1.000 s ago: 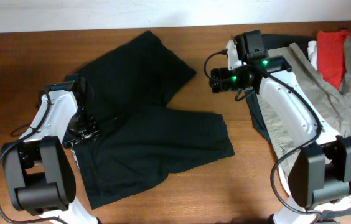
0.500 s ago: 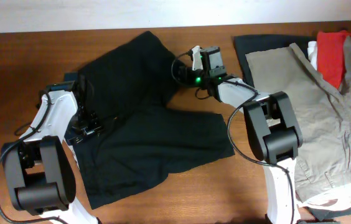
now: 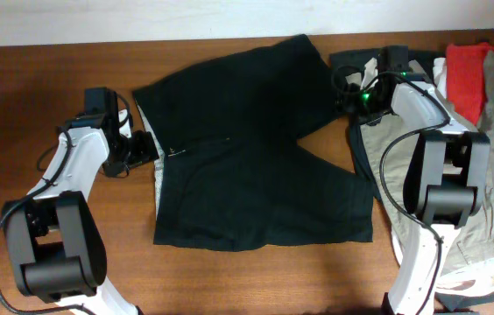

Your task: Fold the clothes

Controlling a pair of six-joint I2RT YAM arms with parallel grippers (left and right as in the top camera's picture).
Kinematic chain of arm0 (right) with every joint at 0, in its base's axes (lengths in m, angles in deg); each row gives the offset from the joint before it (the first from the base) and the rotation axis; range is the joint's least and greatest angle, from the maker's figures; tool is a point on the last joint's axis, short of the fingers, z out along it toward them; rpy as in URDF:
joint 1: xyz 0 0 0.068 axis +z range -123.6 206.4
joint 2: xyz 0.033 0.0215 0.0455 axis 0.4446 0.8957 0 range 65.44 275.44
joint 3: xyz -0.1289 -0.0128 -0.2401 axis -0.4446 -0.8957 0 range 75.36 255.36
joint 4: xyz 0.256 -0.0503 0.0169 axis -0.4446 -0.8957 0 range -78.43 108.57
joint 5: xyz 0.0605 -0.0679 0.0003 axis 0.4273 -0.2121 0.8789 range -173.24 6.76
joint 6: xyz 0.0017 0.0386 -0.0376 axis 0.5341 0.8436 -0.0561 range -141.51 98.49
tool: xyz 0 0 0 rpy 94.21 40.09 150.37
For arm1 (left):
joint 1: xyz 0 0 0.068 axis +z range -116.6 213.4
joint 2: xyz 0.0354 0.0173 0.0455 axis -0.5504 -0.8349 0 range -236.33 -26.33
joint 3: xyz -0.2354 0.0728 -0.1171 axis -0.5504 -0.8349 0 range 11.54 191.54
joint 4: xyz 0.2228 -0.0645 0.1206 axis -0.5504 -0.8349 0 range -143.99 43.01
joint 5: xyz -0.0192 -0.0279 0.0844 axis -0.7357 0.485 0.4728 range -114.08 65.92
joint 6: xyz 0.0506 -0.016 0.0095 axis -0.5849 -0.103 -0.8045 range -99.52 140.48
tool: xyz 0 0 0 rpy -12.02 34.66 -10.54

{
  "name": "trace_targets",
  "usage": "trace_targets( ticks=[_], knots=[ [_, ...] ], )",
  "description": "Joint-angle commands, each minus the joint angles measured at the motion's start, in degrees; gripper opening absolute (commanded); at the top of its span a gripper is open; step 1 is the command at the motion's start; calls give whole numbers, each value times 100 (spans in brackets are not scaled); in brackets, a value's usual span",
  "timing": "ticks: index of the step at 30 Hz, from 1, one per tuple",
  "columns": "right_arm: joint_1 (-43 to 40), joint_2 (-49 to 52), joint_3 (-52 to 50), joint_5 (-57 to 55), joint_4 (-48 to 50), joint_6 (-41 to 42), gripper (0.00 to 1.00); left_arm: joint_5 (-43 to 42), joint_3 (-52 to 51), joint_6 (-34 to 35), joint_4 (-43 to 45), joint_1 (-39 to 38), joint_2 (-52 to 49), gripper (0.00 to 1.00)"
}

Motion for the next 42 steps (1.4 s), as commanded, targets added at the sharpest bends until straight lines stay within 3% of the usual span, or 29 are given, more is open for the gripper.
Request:
trace_targets(
  ticks=[1,4,5,9,13,18,21,24,27,30,31,33,37,38,39,40,42],
  knots=[
    [9,-444,4,-138,-647,-647,70,-1169,201,-348,-575,35,90,78],
    [9,-1414,4,-916,-1547,-651,77,-1115,201,-490,-1751,35,90,78],
    [7,-1674,4,-960,-1976,-564,99,-1117,201,-485,-2068,35,90,78],
    [-129,-1910,-4,-328,-3742,280,99,-1115,201,-483,-2758,35,103,78],
    [-142,-2424,-529,-706,-3974,896,99,-656,-131,-111,-2822,35,726,78],
    [-142,-4030,-2588,-807,-3217,1825,99,-1051,-1508,457,-2181,35,2315,81],
    [-140,-4776,-3545,-789,-2787,2055,99,-1202,-2623,826,-1567,33,2612,81],
    [-125,-4841,-3764,-789,-2750,2052,99,-1563,-3303,1462,-984,33,2608,81],
    [-125,-4841,-3764,-791,-2726,2028,99,-1635,-3705,2767,-516,33,2608,81],
    [-125,-4841,-3764,-793,-2695,2009,99,-1471,-3738,3178,81,33,2605,78],
    [-125,-4841,-3764,-791,-2682,2009,99,-1434,-3738,3235,236,33,2605,70],
    [-125,-4841,-3766,-789,-2671,2009,99,-1290,-3738,3233,463,33,2605,42],
    [-125,-4841,-3766,-785,-2717,2011,99,-1235,-3740,3228,407,33,2605,41],
    [-125,-4841,-3792,-782,-2745,2011,99,-1217,-3753,3228,376,33,2605,29],
    [-125,-4841,-3880,-780,-2767,2011,99,-1217,-3759,3224,348,33,2605,8],
    [-125,-4841,-4052,-754,-2758,2035,99,-1224,-3759,3204,291,35,2605,0],
    [-125,-4841,-4446,-507,-2704,2100,99,-1215,-3757,2898,238,35,2608,0]
  ],
)
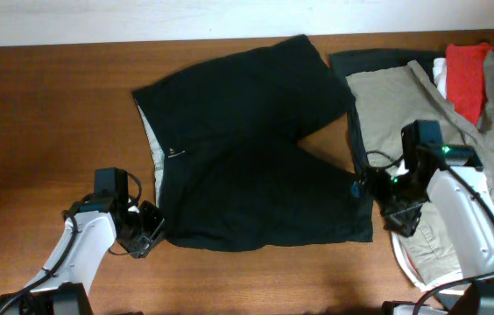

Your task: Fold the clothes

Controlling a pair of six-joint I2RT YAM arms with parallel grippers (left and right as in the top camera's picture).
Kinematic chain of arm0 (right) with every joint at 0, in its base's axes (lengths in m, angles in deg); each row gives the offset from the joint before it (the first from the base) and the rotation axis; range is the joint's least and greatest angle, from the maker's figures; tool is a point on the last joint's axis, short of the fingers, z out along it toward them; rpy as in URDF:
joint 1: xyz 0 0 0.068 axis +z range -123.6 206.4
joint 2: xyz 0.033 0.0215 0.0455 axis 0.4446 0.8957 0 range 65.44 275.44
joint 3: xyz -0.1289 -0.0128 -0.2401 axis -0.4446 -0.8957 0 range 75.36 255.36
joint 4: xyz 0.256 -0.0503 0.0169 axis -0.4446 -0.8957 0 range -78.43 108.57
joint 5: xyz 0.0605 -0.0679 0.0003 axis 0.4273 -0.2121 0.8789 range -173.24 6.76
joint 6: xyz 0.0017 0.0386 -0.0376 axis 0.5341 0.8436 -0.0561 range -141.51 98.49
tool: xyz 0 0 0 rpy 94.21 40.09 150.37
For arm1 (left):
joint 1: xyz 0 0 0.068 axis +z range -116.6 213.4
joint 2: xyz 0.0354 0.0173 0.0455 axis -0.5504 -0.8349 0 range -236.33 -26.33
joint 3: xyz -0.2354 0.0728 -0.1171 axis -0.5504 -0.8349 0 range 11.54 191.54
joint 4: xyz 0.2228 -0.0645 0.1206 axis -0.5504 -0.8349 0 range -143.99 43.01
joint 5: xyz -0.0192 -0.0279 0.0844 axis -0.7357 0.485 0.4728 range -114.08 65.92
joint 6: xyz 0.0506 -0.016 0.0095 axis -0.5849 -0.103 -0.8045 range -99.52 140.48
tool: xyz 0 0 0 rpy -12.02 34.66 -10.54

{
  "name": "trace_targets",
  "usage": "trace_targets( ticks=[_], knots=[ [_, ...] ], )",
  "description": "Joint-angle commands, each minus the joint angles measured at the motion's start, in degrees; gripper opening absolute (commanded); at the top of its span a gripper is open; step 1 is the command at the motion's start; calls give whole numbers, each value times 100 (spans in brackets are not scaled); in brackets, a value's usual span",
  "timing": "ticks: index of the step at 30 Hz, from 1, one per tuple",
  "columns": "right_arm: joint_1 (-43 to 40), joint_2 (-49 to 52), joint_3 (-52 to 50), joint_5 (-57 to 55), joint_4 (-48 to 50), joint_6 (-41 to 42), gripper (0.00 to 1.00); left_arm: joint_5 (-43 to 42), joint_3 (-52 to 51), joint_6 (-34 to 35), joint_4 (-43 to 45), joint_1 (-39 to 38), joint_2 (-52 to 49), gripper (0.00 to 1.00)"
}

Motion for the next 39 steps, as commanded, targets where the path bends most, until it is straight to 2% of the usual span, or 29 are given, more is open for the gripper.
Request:
trace_targets(
  ticks=[1,4,8,9,10,12,14,16,17,18,23,24,25,27,29,32,35,37,39],
  knots=[
    [-11,-76,-573,238,105,155,99,111,-52,-376,-59,26,46,0],
    [-11,-76,-1126,323,402,264,99,173,-24,-809,-116,26,96,0],
    [-11,-76,-1714,343,1137,669,98,748,-24,-828,-525,26,258,0],
    [-11,-76,-1853,343,1327,669,90,750,-24,-828,-634,26,293,0],
    [-11,-76,-2000,365,1478,678,78,748,-24,-828,-726,26,295,0],
    [-11,-76,-2212,431,1491,815,70,750,-24,-831,-835,26,297,0],
    [-11,-76,-2330,433,1539,817,58,748,-24,-831,-896,26,297,0],
    [-11,-76,-2330,426,1628,820,54,750,-24,-890,-1008,26,297,0],
    [-11,-76,-2330,426,1788,820,38,752,-24,-896,-1062,26,297,0],
    [-11,-76,-2330,420,1912,820,34,752,-24,-925,-1069,26,304,0],
    [-11,-74,-2522,164,2271,866,35,748,-24,-955,-1099,26,356,0],
    [-11,-70,-2597,166,2339,866,14,745,-24,-1005,-1110,26,356,0],
    [-11,-72,-2612,190,2376,855,4,743,-24,-1123,-1119,26,369,0],
    [-17,-74,-2516,190,2365,664,4,748,63,-1292,-1244,26,472,0],
    [-17,-79,-1812,184,1941,140,4,1062,656,-1545,-1792,26,920,0],
    [-15,-352,391,-535,599,-793,4,1344,1460,-1600,-2527,26,1939,0],
    [-17,-734,1805,-612,-105,-1043,4,1349,2094,-1672,-2970,26,2677,0],
    [-17,-1123,2275,-699,-273,-1056,4,1349,2649,-2096,-3195,26,2767,0],
    [-15,-1482,2594,-870,-177,-1375,4,1360,3126,-2114,-3392,26,2752,0]
  ],
)
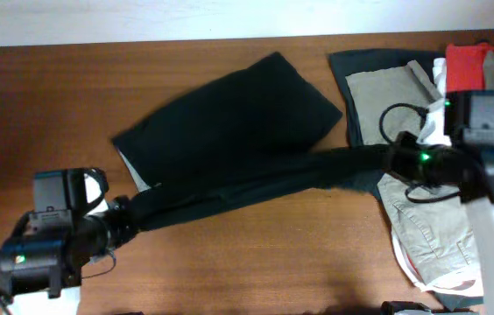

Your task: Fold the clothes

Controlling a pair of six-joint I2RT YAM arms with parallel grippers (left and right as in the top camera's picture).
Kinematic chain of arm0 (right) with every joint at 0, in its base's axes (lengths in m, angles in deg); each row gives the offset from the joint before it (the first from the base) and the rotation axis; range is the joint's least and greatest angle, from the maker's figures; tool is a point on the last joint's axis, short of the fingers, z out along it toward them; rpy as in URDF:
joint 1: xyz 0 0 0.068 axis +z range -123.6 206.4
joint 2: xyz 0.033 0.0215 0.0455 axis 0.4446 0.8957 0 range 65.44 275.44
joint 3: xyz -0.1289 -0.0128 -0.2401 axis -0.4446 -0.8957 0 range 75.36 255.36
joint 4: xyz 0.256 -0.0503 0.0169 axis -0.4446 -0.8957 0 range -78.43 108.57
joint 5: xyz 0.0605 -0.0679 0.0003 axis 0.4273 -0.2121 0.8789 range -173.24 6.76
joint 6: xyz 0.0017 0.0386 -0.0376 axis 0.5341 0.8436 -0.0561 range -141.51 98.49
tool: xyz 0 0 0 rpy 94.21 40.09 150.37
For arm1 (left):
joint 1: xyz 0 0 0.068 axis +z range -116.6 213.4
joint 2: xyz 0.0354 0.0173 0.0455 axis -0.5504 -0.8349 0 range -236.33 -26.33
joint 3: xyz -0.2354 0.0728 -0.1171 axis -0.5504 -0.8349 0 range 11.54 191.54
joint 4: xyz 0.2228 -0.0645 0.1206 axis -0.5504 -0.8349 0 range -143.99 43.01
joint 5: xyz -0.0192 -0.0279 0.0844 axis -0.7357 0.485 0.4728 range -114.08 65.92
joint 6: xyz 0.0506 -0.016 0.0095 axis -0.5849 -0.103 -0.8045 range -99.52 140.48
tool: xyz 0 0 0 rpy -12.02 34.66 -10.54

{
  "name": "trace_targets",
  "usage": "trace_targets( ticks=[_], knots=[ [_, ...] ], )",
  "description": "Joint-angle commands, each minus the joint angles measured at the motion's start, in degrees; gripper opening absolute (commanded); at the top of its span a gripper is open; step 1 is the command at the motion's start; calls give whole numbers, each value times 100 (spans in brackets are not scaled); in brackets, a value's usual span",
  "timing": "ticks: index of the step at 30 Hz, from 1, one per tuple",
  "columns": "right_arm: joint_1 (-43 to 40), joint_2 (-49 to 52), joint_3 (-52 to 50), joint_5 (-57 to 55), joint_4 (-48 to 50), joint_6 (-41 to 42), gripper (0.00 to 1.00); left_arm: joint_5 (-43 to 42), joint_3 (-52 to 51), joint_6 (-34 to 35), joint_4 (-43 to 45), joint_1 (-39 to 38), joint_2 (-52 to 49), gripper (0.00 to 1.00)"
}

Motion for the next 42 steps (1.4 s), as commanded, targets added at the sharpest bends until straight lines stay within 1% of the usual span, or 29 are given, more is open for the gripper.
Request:
trace_targets(
  ticks=[1,2,3,5,7,10,12,14,15,18,19,21,22,23,24,25,27,28,29,30,31,32,33,34,36,37,38,40,42],
  knots=[
    [-92,-385,507,-997,332,-621,4,859,581,-170,-90,72,46,0],
    [-87,-328,542,-992,645,-925,4,1329,625,339,-42,72,44,0],
    [-81,-111,542,-970,927,-1084,4,1458,625,560,76,72,-57,0],
    [-81,435,542,-925,1478,-1189,4,1464,625,870,125,72,-450,0],
    [-48,1069,542,-378,2181,-1458,4,1447,625,1285,109,72,-979,0],
    [417,1985,542,-234,3517,-1757,4,1449,625,1657,348,72,-1746,0],
    [914,2758,542,-238,4876,-1825,4,1589,625,2079,863,179,-2487,0],
    [1093,3283,542,-238,5716,-1821,4,1617,625,2168,1255,343,-2833,0],
    [1215,3635,542,-236,6225,-1823,4,1617,623,2168,1720,457,-3254,0],
    [1464,4336,542,-238,7283,-1827,4,1624,623,2168,2350,463,-4041,0],
    [1604,4675,542,-236,7919,-1827,4,1620,623,2173,2643,463,-4367,0],
    [1764,5038,542,-240,8649,-1827,4,1624,623,2520,2883,485,-4697,0],
    [1827,5202,542,-240,8948,-1827,17,1624,623,2553,3228,483,-4811,8],
    [1832,5268,542,-240,9001,-1827,37,1685,623,2551,3567,485,-4865,22],
    [1805,5268,542,-330,8806,-1827,99,1775,623,2549,3904,485,-4872,56],
    [1711,5263,542,-389,8413,-1827,99,1749,625,2549,4063,483,-4870,67],
    [1513,5263,542,-389,7298,-1823,99,1707,625,2302,3724,485,-4870,75],
    [1362,5265,540,-393,6312,-1827,99,1705,625,1963,3327,485,-4870,77],
    [1209,5265,538,-391,5438,-1827,99,1700,625,1941,2870,483,-4870,81],
    [1121,5265,535,-391,4983,-1827,99,1700,625,1941,2498,483,-4870,86],
    [1056,5268,529,-393,4605,-1829,91,1705,625,1941,2264,485,-4870,93],
    [981,5276,472,-393,4229,-1827,83,1703,625,1829,2061,483,-4870,98],
    [931,5276,415,-393,3860,-1827,71,1703,625,1672,1958,483,-4870,99],
    [914,5276,415,-398,3287,-1827,63,1690,625,1530,1919,483,-4870,99],
    [925,5276,415,-549,2245,-1602,60,1436,625,1403,1991,483,-4870,99],
    [922,5274,415,-1008,1705,-1141,61,1034,625,636,2310,483,-4870,99],
    [914,5250,417,-1239,1443,-999,61,723,625,-151,2559,483,-4870,99],
    [914,5093,450,-1329,1394,-1005,61,647,625,-831,2601,485,-4874,99],
    [914,4627,802,-1447,1355,-1005,71,649,625,-1792,2857,485,-4931,99]
  ],
)
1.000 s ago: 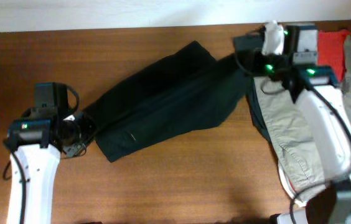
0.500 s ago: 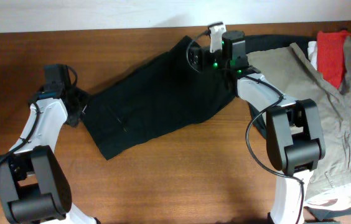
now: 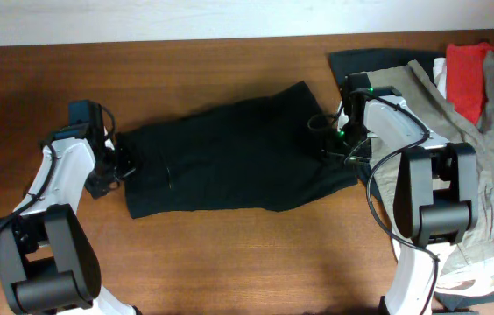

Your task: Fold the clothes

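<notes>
The black shorts lie folded in half lengthwise, a flat band across the middle of the brown table. At the band's left end, my left gripper rests low on the waist edge and looks shut on the cloth. My right gripper sits on the right end, at the leg hem, and also looks shut on the fabric. The fingers of both are dark against the dark cloth and hard to make out.
A pile of clothes fills the right side: a khaki garment, a red one, and a dark piece under them, just right of the shorts' end. The table's far edge meets a white wall.
The shorts were lifted and stretched between both grippers near the table's front. They now lie folded in a band, and both grippers have moved back to its left and right ends.
The shorts first lay spread open, my grippers at the far waist and leg corners. Then both grippers were at the near corners. Then they held the near edge lifted and stretched. Now that edge lies over the far half, and the shorts are folded.
</notes>
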Controlling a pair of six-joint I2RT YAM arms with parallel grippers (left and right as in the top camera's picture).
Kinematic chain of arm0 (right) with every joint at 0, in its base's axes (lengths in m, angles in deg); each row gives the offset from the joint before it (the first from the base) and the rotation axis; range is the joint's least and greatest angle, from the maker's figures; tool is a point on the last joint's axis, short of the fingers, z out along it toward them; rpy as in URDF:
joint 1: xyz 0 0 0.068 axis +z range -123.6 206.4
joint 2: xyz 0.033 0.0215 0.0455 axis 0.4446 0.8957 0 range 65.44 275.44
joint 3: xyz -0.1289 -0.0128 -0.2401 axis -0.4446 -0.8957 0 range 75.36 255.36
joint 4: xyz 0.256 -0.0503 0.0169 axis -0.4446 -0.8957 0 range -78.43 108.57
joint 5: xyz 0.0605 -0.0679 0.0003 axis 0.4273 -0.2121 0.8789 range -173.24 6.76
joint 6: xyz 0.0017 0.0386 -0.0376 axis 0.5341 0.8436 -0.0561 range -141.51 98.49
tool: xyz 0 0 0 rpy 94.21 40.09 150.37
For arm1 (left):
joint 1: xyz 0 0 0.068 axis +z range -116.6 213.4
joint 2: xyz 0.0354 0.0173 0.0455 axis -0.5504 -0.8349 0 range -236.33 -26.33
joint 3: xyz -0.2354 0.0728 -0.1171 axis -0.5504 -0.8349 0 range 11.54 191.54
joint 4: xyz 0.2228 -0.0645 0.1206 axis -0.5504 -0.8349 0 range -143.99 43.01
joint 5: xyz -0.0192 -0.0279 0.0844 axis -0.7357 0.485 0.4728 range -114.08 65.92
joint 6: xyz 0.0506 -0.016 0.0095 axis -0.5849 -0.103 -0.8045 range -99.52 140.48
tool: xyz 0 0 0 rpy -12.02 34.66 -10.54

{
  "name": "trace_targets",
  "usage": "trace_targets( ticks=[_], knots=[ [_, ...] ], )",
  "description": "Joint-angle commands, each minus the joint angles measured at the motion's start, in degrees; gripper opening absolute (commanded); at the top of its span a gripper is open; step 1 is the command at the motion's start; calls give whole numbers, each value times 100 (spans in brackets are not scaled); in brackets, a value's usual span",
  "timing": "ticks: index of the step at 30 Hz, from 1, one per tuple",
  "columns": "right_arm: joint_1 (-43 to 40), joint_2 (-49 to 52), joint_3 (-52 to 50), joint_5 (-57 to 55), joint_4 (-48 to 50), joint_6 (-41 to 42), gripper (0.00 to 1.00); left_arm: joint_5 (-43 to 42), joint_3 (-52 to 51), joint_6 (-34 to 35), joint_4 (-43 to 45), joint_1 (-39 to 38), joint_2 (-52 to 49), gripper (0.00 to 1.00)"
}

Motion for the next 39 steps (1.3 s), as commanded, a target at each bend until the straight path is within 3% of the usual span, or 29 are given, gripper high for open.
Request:
trace_targets(
  ticks=[1,3,4,7,8,9,10,11,12,17,20,21,23,27,33,36,39],
  knots=[
    [-28,-507,264,-433,-59,107,76,-162,15,-1502,293,28,-116,99],
    [-26,-673,492,-431,-127,105,78,-413,15,-1882,369,28,-350,99],
    [-26,-675,514,-431,-170,103,78,-933,15,-2181,343,28,-581,99],
    [-22,-675,518,-431,-310,105,78,-1106,15,-2201,350,28,-1174,98],
    [-22,-678,525,-426,-323,105,78,-1421,13,-2203,321,20,-1300,89],
    [-15,-682,603,-254,-363,-9,78,-1668,13,-2203,321,17,-1364,60],
    [7,-682,782,321,-446,-688,78,-1663,15,-2203,319,20,-1360,21],
    [35,-682,885,442,-490,-831,78,-1637,15,-2201,308,28,-1360,4],
    [87,-682,942,459,-509,-846,78,-1617,24,-2201,310,31,-1360,0],
    [673,-671,944,905,-278,-1143,77,-1379,885,-2199,-627,31,-1222,0],
    [1093,-555,942,1202,2,-1080,56,-776,1864,-2177,-1849,31,-970,0],
    [1237,-420,940,1303,111,-896,44,-715,2194,-2052,-2153,31,-798,0],
    [1534,-136,940,1821,361,-905,35,-780,2535,-1895,-2433,28,-551,0],
    [2553,608,940,2612,1246,-901,33,-1287,2695,-1888,-2553,28,26,0],
    [3611,1088,940,2767,2553,-643,32,-4730,2717,-1829,-2376,28,79,0],
    [3532,994,953,2721,2566,-715,32,-4887,2717,-1788,-2159,31,79,0],
    [2885,549,1353,2173,1561,-1274,33,-4216,2715,-1786,-2120,28,76,0]
  ],
)
